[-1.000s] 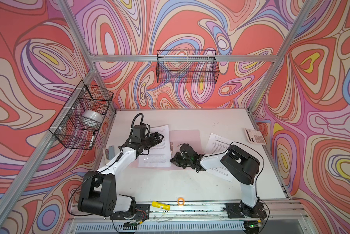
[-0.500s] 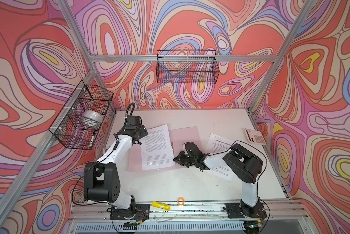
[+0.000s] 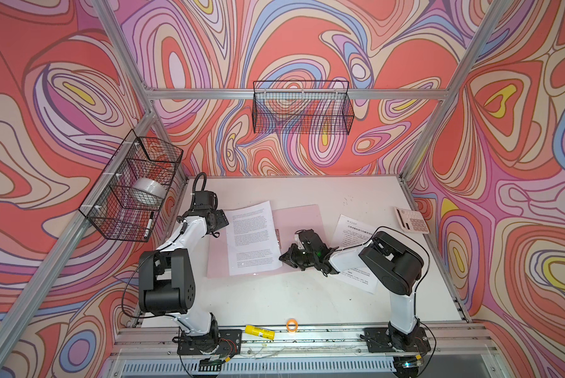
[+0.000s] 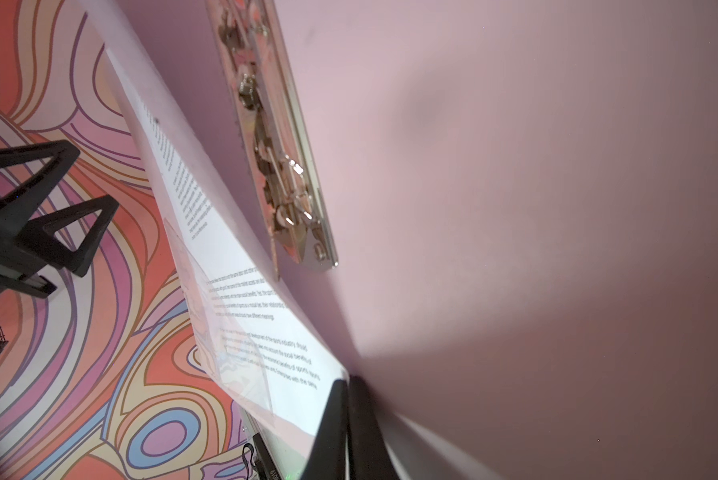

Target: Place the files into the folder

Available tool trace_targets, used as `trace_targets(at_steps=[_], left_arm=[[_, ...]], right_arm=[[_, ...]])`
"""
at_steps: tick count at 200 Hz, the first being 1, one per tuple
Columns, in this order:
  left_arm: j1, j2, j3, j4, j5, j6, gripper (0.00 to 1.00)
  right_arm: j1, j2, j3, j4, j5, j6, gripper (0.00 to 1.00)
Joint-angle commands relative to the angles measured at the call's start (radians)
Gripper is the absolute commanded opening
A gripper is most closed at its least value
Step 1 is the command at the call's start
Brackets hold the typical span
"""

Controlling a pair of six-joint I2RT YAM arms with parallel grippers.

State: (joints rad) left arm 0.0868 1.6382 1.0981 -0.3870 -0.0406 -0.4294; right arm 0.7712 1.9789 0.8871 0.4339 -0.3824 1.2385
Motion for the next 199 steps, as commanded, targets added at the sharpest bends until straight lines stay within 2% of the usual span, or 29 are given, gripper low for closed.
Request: trace_targets(at_steps=[1,72,147,199], left_arm=[[0.04,0.054,-0.003,0.045,0.147,0.025,0.83],[0.072,0.109,-0.005,0.077,0.25,0.017,0.8],[0.071,0.072,-0.061,0.175,0.339,-0.03,0.79],[0.072,0.041,-0.093,0.2,0.337,-0.051,0.77]], right_arm=[[-0.006,0.026,0.007,-0.029,0.004,-0.017,0.0],[-0.007,0.037,0.026,-0.037,-0.01,-0.028,0.0],[-0.003,0.048,0.076,-0.054,-0.032,-0.051,0.0],[0.014,0.066,0.12,-0.092,-0.038,-0.054,0.0]])
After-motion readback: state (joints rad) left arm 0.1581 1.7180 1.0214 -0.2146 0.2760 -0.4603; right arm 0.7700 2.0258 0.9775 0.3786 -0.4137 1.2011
